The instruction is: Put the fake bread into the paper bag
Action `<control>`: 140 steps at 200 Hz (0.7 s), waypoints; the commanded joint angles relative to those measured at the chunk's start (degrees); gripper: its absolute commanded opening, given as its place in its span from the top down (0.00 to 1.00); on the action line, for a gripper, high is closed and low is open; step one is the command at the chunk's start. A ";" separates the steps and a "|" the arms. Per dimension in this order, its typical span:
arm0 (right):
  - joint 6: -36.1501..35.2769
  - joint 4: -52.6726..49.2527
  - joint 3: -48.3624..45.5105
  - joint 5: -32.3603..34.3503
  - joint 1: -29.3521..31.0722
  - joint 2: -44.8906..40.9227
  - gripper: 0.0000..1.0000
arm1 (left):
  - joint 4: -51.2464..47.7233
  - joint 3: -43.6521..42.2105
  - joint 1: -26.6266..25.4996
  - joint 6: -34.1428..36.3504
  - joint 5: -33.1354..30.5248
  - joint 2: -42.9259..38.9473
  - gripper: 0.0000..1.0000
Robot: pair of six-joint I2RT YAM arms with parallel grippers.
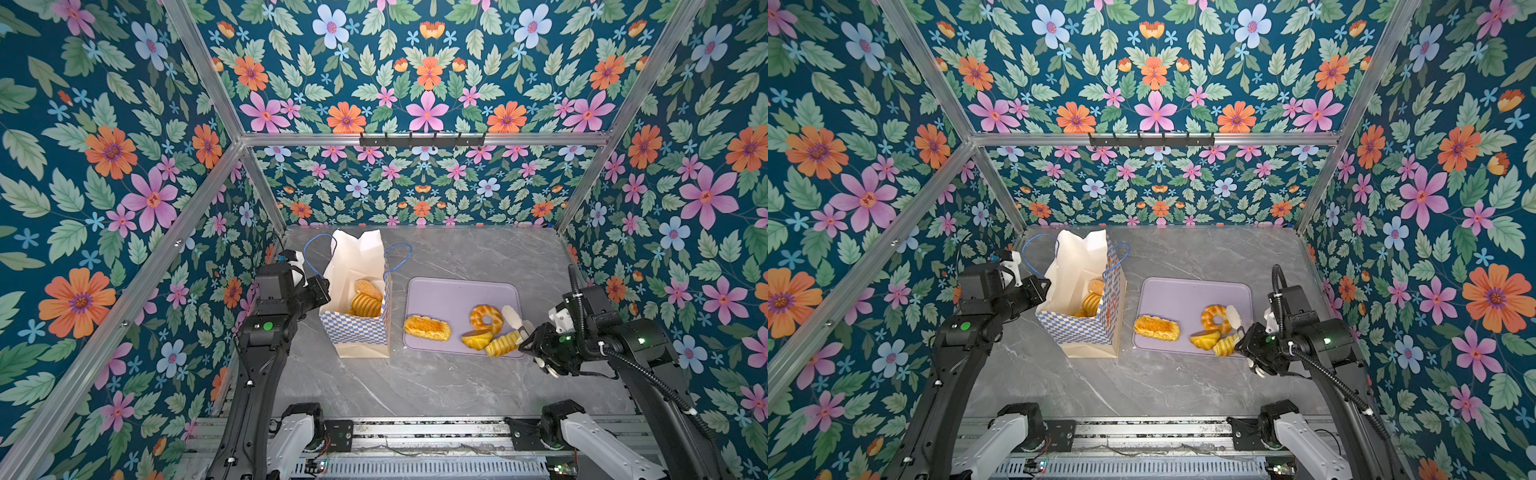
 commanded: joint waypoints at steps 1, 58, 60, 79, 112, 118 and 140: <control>-1.48 0.03 -2.51 -9.60 -5.01 -0.40 0.56 | 1.63 -0.37 -0.01 0.45 0.51 -0.11 0.87; -4.57 -0.66 -7.53 -16.59 -15.75 0.00 0.56 | 2.06 -1.01 -0.01 0.19 0.54 -0.37 0.87; -4.57 -0.64 -7.67 -16.95 -15.94 0.01 0.56 | 2.09 -0.99 -0.01 0.12 0.60 -0.37 0.87; -4.01 -0.39 -8.80 -17.75 -16.50 0.44 0.57 | 2.46 -1.25 -0.01 0.03 0.80 -0.24 0.87; -2.76 0.13 -9.99 -17.59 -16.83 0.88 0.57 | 2.86 -1.24 -0.01 0.01 1.28 0.07 0.87; -2.50 0.22 -10.11 -17.35 -16.88 0.98 0.57 | 2.94 -1.21 -0.01 0.06 1.31 0.06 0.87; -1.94 0.42 -10.26 -16.10 -17.00 1.30 0.57 | 3.03 -1.30 0.00 0.01 1.63 0.24 0.87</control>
